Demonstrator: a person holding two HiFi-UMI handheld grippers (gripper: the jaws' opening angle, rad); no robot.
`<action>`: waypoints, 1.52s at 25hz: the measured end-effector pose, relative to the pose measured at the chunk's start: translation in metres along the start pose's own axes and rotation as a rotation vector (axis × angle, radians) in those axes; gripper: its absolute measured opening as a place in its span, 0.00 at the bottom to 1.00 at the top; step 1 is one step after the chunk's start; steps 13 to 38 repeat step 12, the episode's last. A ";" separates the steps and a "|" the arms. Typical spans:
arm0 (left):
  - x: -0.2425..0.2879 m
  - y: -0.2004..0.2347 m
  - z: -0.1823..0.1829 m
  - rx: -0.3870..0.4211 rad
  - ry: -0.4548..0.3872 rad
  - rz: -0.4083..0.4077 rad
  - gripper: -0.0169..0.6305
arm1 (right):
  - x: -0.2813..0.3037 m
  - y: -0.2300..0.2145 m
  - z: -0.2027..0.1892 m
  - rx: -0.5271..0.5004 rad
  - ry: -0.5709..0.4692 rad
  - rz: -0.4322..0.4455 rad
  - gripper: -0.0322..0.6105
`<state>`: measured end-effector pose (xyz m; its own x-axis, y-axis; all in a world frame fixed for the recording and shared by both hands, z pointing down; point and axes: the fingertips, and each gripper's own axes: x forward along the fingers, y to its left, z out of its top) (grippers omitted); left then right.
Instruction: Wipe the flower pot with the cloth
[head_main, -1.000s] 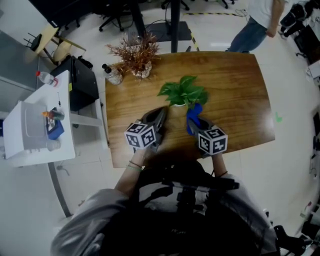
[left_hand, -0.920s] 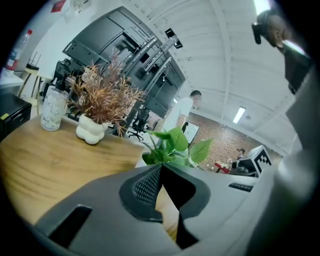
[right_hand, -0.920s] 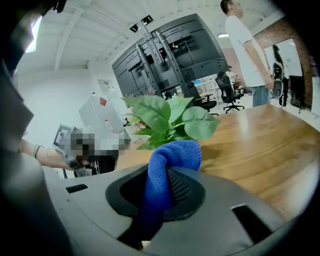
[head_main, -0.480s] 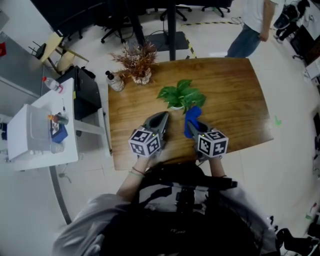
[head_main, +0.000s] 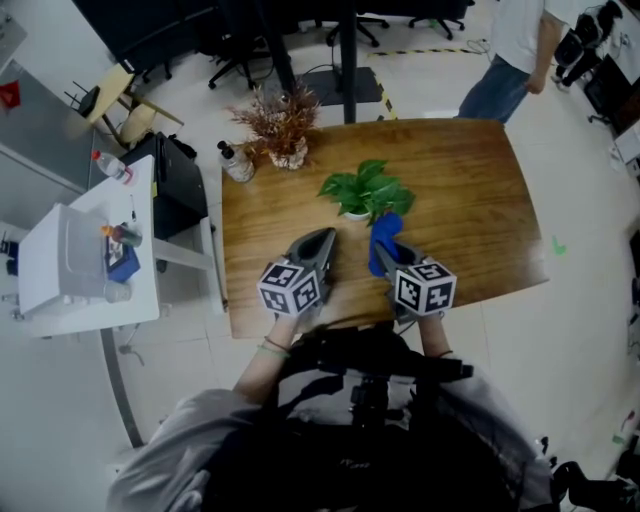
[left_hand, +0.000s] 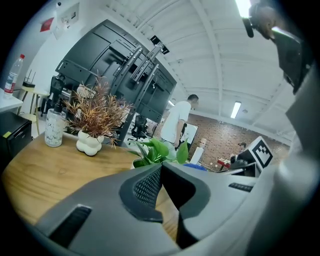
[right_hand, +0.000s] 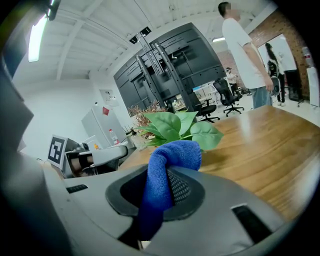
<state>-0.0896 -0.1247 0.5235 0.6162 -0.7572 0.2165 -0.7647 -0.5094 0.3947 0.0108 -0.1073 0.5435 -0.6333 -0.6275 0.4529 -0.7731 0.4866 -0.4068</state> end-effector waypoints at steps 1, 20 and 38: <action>0.000 0.000 0.000 -0.001 0.000 0.000 0.04 | 0.000 0.000 0.000 -0.001 0.001 0.000 0.14; 0.006 -0.002 -0.006 -0.010 0.015 -0.015 0.04 | -0.002 -0.002 -0.005 0.005 0.003 -0.006 0.14; 0.006 -0.002 -0.006 -0.010 0.015 -0.015 0.04 | -0.002 -0.002 -0.005 0.005 0.003 -0.006 0.14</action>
